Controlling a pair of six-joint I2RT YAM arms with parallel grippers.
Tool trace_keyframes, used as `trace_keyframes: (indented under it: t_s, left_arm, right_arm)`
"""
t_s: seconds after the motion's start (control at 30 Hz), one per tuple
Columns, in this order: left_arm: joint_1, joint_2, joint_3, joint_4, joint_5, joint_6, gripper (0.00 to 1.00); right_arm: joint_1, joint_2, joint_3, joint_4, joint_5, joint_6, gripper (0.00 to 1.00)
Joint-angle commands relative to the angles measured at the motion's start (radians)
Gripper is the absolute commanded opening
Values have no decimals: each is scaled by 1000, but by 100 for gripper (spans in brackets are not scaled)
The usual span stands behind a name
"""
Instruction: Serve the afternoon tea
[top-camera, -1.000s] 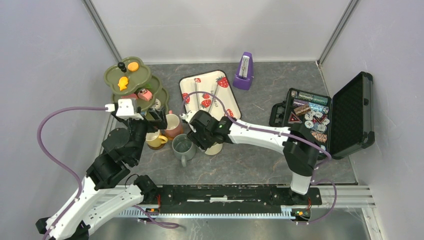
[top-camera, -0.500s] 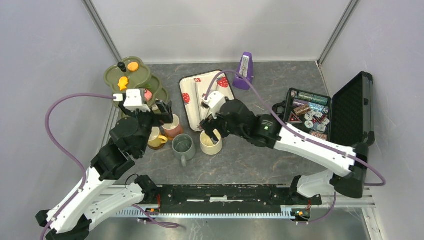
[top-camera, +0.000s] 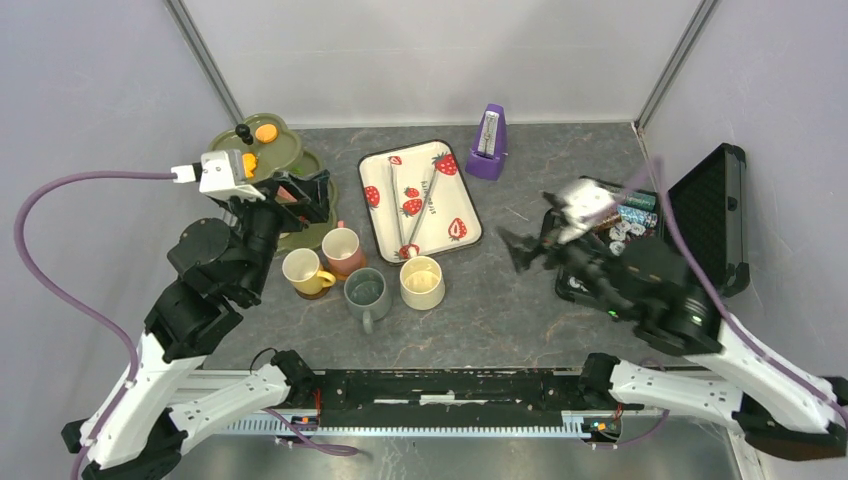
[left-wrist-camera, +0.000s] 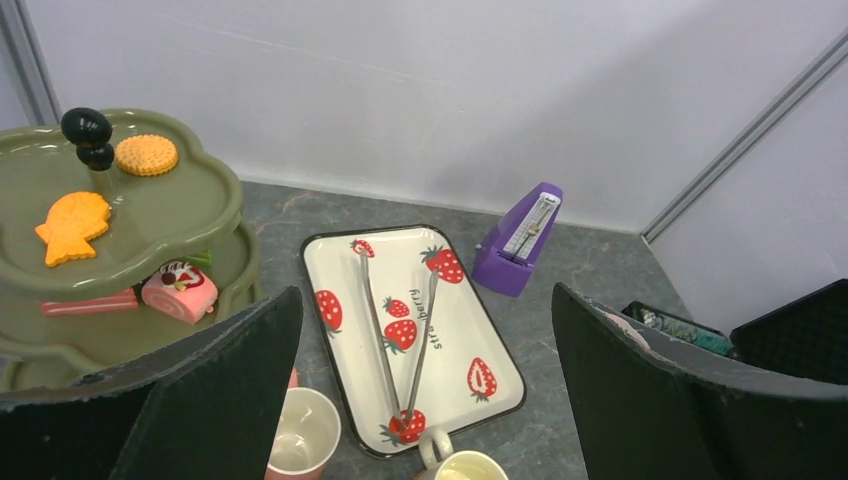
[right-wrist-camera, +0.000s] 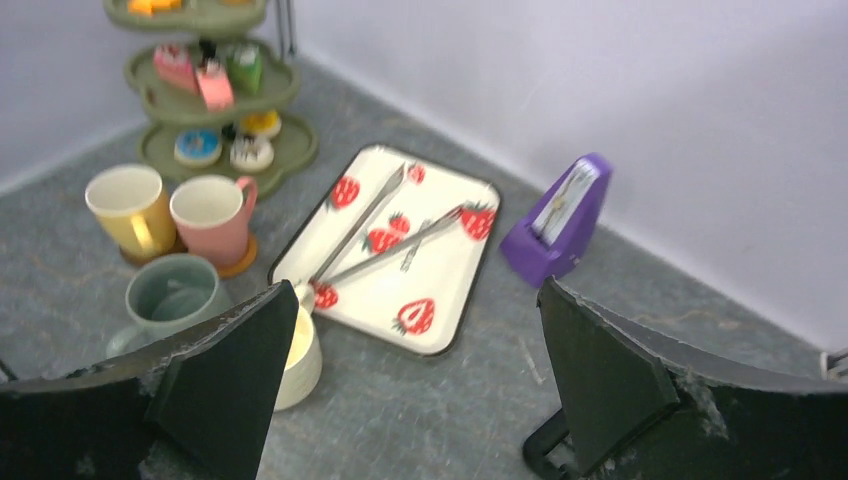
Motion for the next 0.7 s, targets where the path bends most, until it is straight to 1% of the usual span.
trace_keyframes:
  t_s: [0.0, 0.13, 0.3, 0.47, 0.6, 0.67]
  left_arm:
    - [4, 31, 87, -31, 34, -73, 100]
    - [3, 37, 123, -28, 53, -92, 100]
    - [3, 35, 143, -28, 67, -104, 100]
    - [3, 30, 138, -31, 57, -108, 100]
    - [4, 34, 136, -34, 36, -106, 100]
    - [3, 34, 135, -30, 29, -98, 100]
  right_arm:
    - [-1, -179, -68, 153, 47, -119, 98]
    - [-1, -264, -89, 161, 15, -158, 98]
    - [-1, -333, -134, 202, 15, -185, 98]
    - [-1, -334, -152, 213, 25, -202, 98]
    - [-2, -313, -172, 215, 100, -190, 98]
    - [0, -315, -182, 227, 83, -197, 98]
